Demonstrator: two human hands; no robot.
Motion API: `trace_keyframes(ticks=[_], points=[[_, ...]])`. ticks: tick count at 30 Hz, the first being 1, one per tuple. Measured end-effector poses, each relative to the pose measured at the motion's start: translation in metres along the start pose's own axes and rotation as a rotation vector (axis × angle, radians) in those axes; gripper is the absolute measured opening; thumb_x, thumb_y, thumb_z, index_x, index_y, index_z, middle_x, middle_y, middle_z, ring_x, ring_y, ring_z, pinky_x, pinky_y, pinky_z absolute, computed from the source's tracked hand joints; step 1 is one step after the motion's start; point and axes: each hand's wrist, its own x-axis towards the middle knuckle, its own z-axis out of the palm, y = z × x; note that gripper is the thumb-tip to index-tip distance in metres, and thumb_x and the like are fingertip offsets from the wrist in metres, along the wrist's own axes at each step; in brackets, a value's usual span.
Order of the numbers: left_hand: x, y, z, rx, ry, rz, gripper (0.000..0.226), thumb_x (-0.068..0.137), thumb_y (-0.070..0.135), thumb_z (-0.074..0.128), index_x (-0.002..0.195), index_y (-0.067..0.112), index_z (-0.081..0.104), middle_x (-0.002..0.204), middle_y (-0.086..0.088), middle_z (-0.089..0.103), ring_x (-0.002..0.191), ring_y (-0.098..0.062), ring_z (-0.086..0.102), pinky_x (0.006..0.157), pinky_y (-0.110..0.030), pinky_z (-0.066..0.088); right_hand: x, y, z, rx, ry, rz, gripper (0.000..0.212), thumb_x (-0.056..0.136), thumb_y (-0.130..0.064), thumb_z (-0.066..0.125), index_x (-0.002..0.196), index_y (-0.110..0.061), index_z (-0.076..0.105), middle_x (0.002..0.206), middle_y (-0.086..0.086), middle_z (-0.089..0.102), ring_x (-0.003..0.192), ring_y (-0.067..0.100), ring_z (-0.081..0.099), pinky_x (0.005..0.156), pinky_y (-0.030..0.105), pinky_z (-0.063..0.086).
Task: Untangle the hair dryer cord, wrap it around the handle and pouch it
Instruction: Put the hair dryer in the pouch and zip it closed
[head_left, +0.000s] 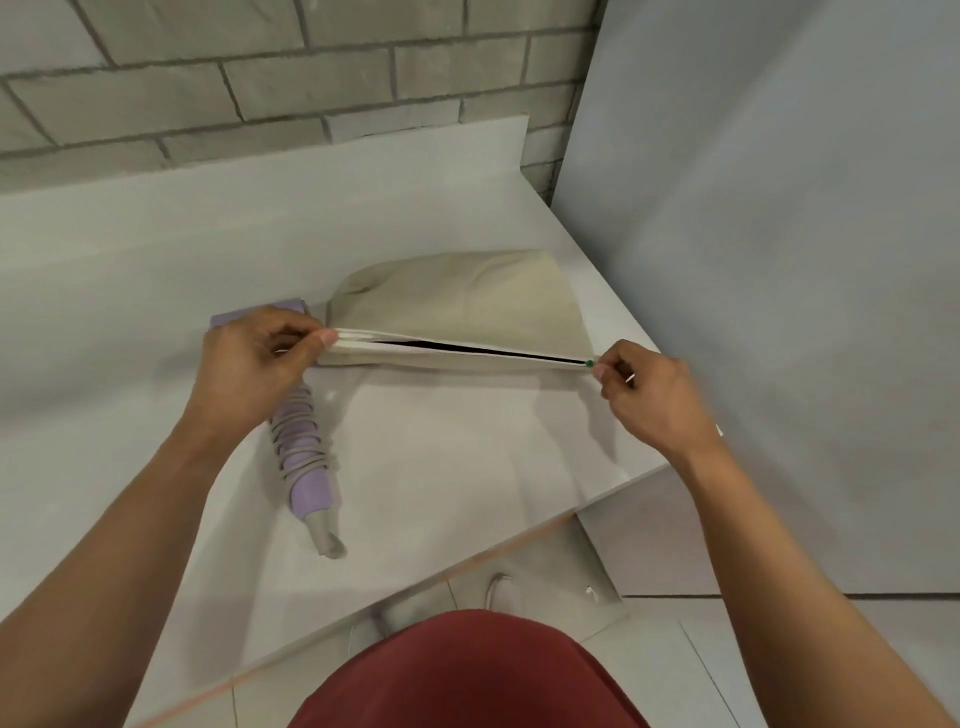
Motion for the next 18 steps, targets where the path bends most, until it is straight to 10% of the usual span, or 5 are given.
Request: trace_keyframes(ticks=[13,18], points=[[-0.003,0.003,0.002,0.154,0.025,0.084,0.004,0.093,0.021,0.077,0.093,0.025,0.077,0.100,-0.001,0.068,0.078,0.012,0.064,0.074,-0.001,0.044,-0.005,0.036,-0.017,-0.133,-0.045,0.237,0.016,0.103,-0.031,0.061,0.100,-0.018,0.069,0.097,0.009,0.076,0.090,0.034,0.067,0.079,0.041,0.056],[-0.005,0.006,0.010,0.127,0.020,0.070,0.007,0.096,0.029,0.073,0.101,0.027,0.078,0.100,-0.001,0.060,0.079,-0.004,0.067,0.075,-0.020,0.060,-0.018,-0.020,0.003,-0.067,0.237,-0.213,0.021,0.102,-0.031,0.066,0.118,-0.016,0.067,0.116,-0.001,0.068,0.103,0.025,0.066,0.084,0.041,0.055]])
